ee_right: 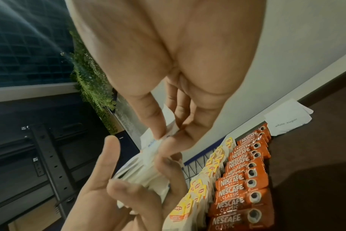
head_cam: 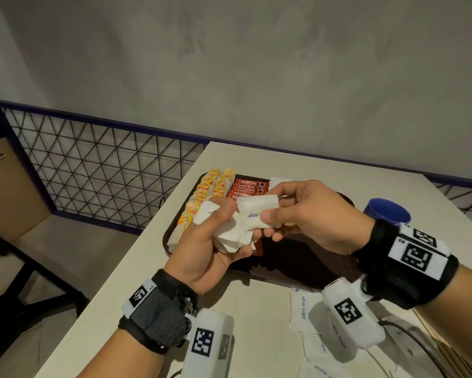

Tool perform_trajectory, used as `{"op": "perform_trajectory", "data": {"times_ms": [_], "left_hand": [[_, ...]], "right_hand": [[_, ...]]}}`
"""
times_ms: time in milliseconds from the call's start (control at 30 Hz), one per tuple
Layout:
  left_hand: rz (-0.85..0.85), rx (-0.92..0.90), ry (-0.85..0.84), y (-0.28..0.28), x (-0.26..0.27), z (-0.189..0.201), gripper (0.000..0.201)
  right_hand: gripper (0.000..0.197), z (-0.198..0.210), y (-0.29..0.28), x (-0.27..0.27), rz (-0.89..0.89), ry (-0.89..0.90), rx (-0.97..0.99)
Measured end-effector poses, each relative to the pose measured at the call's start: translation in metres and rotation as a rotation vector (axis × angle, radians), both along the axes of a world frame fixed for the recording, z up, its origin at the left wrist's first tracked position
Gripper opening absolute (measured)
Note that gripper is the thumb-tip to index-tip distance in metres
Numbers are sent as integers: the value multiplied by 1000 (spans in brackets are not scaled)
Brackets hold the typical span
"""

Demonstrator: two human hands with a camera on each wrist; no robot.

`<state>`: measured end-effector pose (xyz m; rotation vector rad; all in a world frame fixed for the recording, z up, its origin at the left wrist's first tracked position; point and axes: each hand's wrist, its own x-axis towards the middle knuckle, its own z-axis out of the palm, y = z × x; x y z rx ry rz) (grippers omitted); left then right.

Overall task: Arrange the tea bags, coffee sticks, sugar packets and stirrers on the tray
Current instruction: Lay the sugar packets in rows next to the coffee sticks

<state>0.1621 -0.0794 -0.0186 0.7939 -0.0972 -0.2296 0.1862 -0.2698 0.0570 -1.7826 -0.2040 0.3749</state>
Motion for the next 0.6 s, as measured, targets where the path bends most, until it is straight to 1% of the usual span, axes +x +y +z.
{"op": "perform_trajectory", "data": {"times_ms": [133, 200, 367, 467, 533, 600], "left_hand": [[86, 92, -61, -1, 1, -5, 34], [97, 101, -74, -1, 1, -6, 38], [52, 123, -103, -1, 1, -6, 39], [73, 133, -99, -1, 2, -6, 38], [115, 138, -93, 0, 4, -7, 47], [141, 115, -74, 2, 6, -7, 39]], "right_hand": [[41, -6, 2, 0, 2, -16, 79], [43, -8, 1, 2, 16, -21, 80], [31, -6, -1, 7, 25, -177, -127], [27, -2, -6, 18, -4, -191, -170], [24, -3, -13, 33, -55, -187, -193], [20, -7, -22, 53, -113, -183, -236]]}}
